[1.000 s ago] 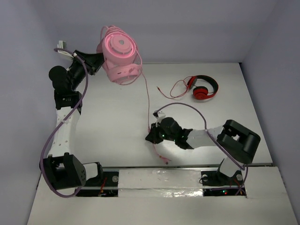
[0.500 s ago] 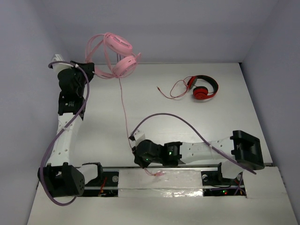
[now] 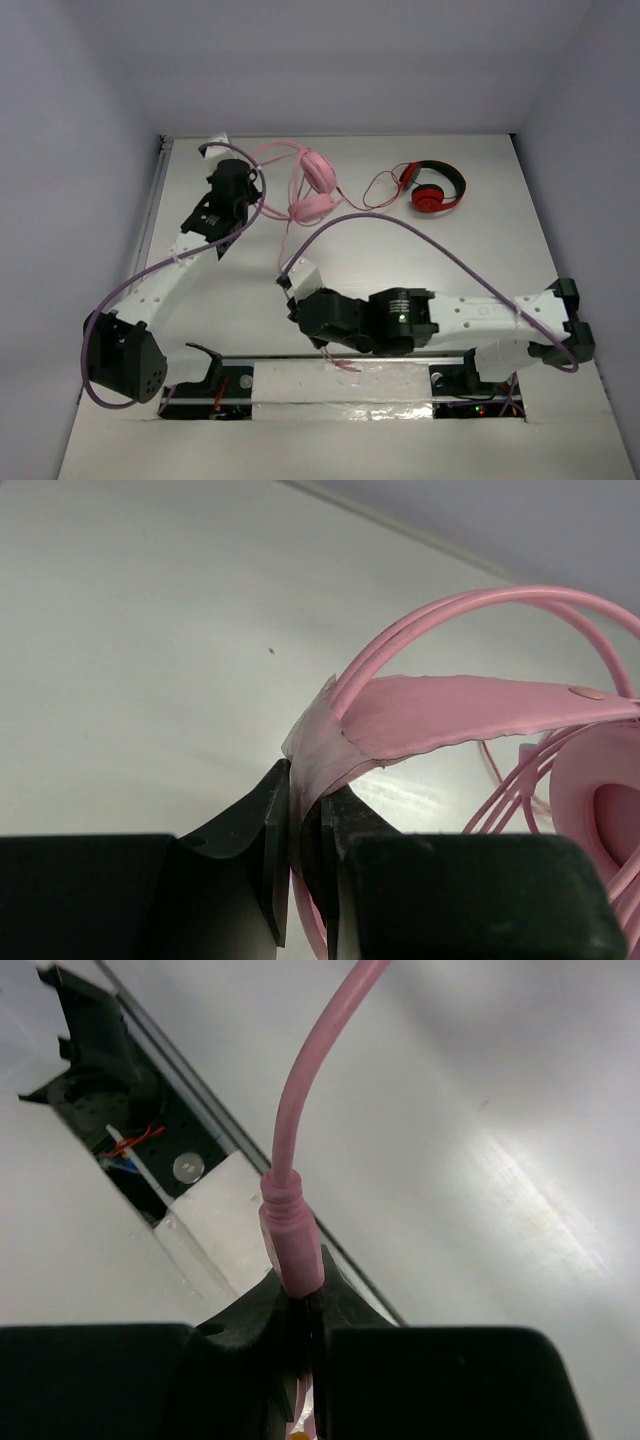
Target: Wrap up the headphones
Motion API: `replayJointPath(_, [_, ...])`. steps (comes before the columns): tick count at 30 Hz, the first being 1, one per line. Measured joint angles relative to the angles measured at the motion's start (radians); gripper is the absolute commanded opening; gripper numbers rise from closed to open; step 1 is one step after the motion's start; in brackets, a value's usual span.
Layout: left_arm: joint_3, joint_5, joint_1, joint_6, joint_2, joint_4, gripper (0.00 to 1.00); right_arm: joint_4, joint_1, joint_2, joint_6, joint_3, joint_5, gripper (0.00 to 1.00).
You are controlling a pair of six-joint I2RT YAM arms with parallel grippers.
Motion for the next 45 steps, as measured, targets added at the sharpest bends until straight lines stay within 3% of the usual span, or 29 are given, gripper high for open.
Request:
replayJointPath(9, [-0.003,0.095,-0.106,0.091,0.074,-0.113,0.00,-0.103,-0.092,-0.167,-0.107,0.127,0.189,0.00])
replayJointPath(16, [-0.037,0.239,-0.158,0.196,0.045,-0.175,0.00,-0.100,-0.257,-0.240,-0.187,0.085,0.201,0.00])
replayJointPath(28, [-0.081,0.544,-0.200,0.344,-0.092,-0.244,0.00,-0.009,-0.499,-0.209,-0.315,-0.024,0.257,0.00])
replayJointPath(32, [-0.081,0.674,-0.164,0.345,-0.136,-0.229,0.00,0.061,-0.555,-0.223,-0.328,-0.096,0.267,0.00])
replayJointPath(37, [-0.081,0.875,-0.035,0.317,-0.171,-0.182,0.00,0.131,-0.577,-0.289,-0.299,-0.223,0.241,0.00])
replayJointPath(45, [-0.079,1.125,0.070,0.180,-0.192,-0.027,0.00,0.342,-0.589,-0.357,-0.207,-0.442,0.071,0.00])
